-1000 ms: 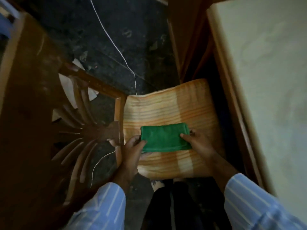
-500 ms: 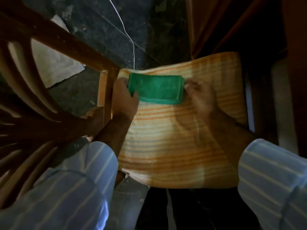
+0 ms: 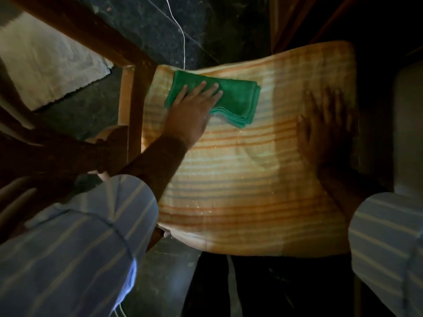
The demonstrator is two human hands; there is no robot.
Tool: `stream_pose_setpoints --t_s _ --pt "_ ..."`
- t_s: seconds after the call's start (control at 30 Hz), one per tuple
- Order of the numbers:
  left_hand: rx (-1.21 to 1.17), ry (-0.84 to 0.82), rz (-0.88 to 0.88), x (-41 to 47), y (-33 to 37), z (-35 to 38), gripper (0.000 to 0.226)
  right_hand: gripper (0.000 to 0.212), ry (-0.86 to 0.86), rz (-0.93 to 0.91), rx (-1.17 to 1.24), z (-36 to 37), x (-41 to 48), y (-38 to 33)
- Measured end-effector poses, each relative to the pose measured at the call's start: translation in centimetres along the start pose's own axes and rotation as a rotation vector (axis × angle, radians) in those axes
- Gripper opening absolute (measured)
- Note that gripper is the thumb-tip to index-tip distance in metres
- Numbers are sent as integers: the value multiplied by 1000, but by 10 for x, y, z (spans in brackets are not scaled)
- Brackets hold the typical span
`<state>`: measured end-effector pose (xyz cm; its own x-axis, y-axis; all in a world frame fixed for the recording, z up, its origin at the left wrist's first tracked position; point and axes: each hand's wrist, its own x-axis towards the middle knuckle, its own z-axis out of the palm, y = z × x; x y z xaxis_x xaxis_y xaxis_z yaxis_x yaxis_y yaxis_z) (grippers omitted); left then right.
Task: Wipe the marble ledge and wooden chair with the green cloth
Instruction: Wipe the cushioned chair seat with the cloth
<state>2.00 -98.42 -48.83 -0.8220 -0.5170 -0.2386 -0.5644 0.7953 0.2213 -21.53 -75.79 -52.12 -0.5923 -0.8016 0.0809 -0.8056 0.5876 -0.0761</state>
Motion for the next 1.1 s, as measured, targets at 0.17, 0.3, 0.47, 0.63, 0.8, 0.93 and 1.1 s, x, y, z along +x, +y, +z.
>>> stream_pose_setpoints --t_s 0.17,0.3,0.47,0.63,0.8,0.93,1.1 --pt "-6 0 -126 -73 27 22 62 60 -22 1 -10 -3 1 -1" --pt "-74 -114 -156 -181 76 46 73 61 -46 19 -15 -8 0 -4" --pt "-268 -208 -109 -291 128 48 66 63 -100 41 2 -12 2 -6" --pt "-568 76 -429 -255 138 -3 42 64 -138 83 -9 -23 -21 -9" --pt "-589 458 -394 -135 128 -69 21 59 -37 105 -29 -21 -59 -8" --pt "-431 417 -242 -26 112 -52 40 57 14 96 -22 -19 -57 -8" --pt "-301 179 -179 28 139 11 52 58 32 87 2 -10 -59 -7"
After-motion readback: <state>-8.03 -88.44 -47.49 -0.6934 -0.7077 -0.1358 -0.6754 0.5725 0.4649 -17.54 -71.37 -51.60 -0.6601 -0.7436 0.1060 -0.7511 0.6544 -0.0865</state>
